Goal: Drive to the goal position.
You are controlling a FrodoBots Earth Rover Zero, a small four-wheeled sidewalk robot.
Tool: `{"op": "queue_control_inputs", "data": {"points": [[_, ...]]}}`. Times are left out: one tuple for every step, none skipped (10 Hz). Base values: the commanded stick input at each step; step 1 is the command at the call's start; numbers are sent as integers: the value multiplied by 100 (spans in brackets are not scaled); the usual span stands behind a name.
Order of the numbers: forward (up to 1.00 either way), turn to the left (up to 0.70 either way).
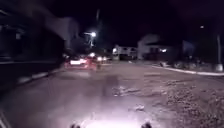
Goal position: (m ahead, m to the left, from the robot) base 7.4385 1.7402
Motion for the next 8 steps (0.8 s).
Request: {"op": "queue_control_inputs", "data": {"points": [[85, 0], [85, 0], [85, 0], [85, 0], [85, 0], [85, 0], [85, 0], [85, 0]]}}
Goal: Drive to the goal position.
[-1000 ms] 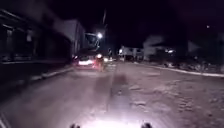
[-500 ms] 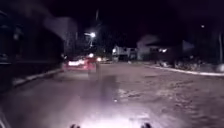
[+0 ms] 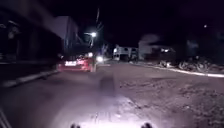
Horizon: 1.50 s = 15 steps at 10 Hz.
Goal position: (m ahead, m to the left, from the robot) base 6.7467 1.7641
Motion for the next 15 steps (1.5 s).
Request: {"op": "queue_control_inputs", "data": {"points": [[85, 0], [85, 0], [85, 0], [85, 0], [85, 0], [85, 0], [85, 0], [85, 0], [85, 0], [85, 0], [85, 0], [85, 0], [85, 0], [85, 0], [85, 0]]}}
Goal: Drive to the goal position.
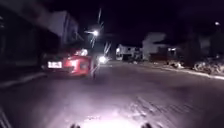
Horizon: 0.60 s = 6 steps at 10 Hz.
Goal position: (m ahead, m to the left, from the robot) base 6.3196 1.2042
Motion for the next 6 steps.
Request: {"op": "queue_control_inputs", "data": {"points": [[85, 0], [85, 0], [85, 0], [85, 0], [85, 0], [85, 0]]}}
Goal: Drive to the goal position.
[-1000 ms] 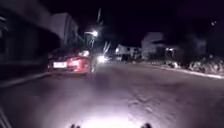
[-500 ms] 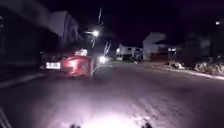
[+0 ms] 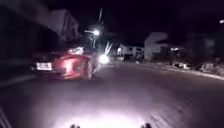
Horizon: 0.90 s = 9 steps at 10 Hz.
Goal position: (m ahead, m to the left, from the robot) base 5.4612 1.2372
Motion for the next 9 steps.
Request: {"op": "queue_control_inputs", "data": {"points": [[85, 0], [85, 0], [85, 0], [85, 0], [85, 0], [85, 0], [85, 0], [85, 0], [85, 0]]}}
